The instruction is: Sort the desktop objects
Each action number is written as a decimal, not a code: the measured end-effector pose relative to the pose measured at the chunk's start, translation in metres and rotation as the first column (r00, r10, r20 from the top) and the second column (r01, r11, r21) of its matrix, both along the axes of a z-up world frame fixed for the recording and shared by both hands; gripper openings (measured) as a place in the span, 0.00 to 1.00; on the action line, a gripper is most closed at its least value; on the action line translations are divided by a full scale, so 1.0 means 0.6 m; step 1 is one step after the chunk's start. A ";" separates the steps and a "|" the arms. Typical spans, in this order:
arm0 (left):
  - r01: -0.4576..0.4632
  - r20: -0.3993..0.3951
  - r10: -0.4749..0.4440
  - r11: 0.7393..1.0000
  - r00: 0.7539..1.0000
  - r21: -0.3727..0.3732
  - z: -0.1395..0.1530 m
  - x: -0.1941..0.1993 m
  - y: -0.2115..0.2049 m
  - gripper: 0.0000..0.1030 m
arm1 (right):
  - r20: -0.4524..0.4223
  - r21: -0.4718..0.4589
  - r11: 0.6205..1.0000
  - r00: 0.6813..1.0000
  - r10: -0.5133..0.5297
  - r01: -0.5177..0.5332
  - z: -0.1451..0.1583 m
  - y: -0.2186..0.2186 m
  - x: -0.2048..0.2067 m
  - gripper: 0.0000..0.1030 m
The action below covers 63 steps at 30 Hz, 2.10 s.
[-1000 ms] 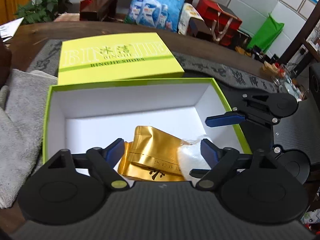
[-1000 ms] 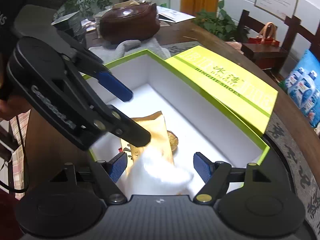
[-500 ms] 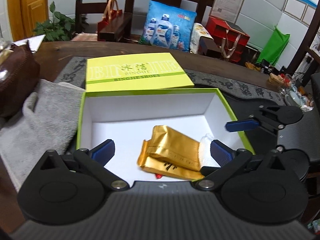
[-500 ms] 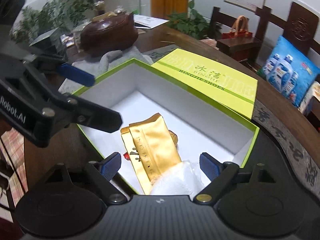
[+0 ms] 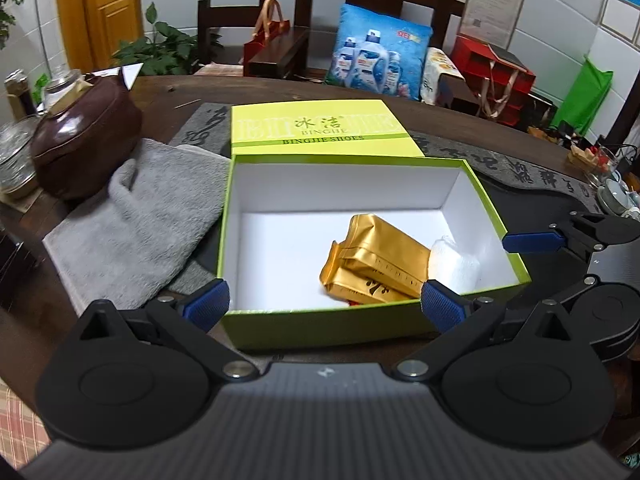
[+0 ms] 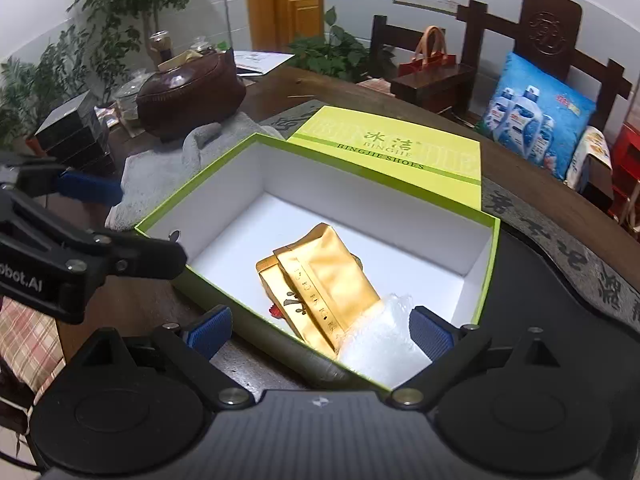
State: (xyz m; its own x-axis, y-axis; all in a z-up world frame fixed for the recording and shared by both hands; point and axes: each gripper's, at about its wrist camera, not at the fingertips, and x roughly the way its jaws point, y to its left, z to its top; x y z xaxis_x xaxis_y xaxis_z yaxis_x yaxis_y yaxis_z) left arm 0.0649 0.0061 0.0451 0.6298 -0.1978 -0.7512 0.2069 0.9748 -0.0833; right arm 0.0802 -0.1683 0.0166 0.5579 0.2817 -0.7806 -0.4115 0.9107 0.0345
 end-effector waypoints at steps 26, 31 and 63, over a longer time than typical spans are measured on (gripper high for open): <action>-0.011 0.031 0.010 0.999 0.999 0.033 0.019 -0.098 0.042 1.00 | 0.021 0.008 0.989 0.989 -0.146 0.146 0.006 0.028 -0.120 1.00; -0.021 0.041 0.019 0.998 0.999 0.057 0.025 -0.102 0.040 1.00 | 0.031 0.008 0.987 0.987 -0.160 0.160 0.011 0.026 -0.120 1.00; -0.149 -0.041 0.155 0.982 0.987 0.117 0.001 -0.097 -0.022 1.00 | 0.026 0.014 0.993 0.993 -0.117 0.116 -0.005 -0.027 -0.107 1.00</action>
State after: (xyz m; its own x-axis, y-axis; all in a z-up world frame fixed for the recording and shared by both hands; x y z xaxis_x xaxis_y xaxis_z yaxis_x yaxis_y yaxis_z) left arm 0.0069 -0.0071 0.0454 0.6071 -0.0146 -0.7945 0.0539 0.9983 0.0228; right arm 0.0157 -0.1847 0.0136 0.6082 0.2228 -0.7619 -0.3037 0.9521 0.0360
